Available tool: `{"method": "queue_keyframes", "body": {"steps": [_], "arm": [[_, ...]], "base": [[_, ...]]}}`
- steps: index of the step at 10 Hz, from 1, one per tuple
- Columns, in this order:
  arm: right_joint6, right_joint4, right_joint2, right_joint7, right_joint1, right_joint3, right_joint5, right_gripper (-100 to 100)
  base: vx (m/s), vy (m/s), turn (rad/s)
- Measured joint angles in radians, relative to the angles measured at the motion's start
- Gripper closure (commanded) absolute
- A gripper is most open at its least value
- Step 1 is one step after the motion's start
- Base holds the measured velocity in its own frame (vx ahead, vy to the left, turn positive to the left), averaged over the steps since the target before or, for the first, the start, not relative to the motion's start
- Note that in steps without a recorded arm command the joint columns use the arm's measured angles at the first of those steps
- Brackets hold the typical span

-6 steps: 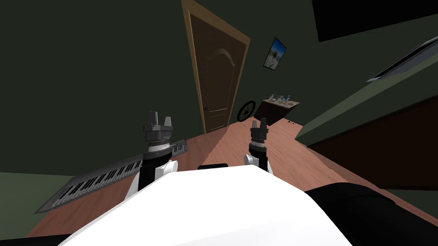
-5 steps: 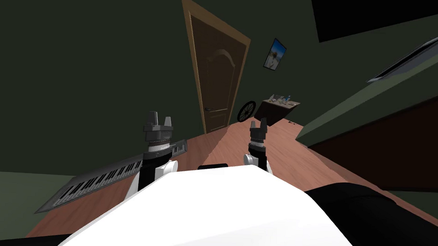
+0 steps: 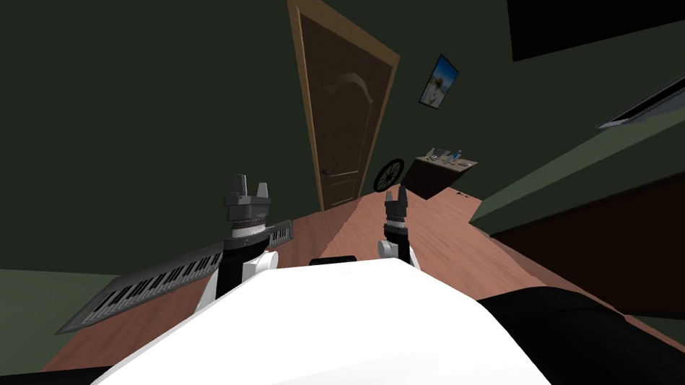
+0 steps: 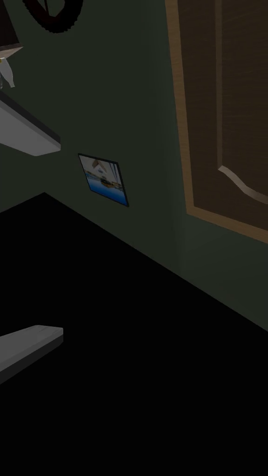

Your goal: Pull the door open

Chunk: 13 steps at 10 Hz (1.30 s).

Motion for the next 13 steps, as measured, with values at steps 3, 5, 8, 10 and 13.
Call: {"method": "queue_keyframes", "body": {"steps": [3, 5, 8, 10, 13], "arm": [[-0.004, 0.072, -0.018, -0.009, -0.037, 0.004, -0.003, -100], [-0.014, 0.126, -0.033, -0.017, -0.057, 0.007, -0.006, -100], [-0.017, 0.213, -0.049, -0.024, -0.103, 0.018, -0.006, -100], [-0.015, 0.266, -0.059, -0.030, -0.132, 0.026, -0.006, -100], [-0.026, 0.371, -0.083, -0.046, -0.185, 0.031, -0.011, -100]], "base": [[0.087, 0.011, 0.047], [0.101, 0.017, 0.054], [0.098, 0.025, 0.052], [0.096, 0.014, 0.061], [0.105, 0.007, 0.064]]}}
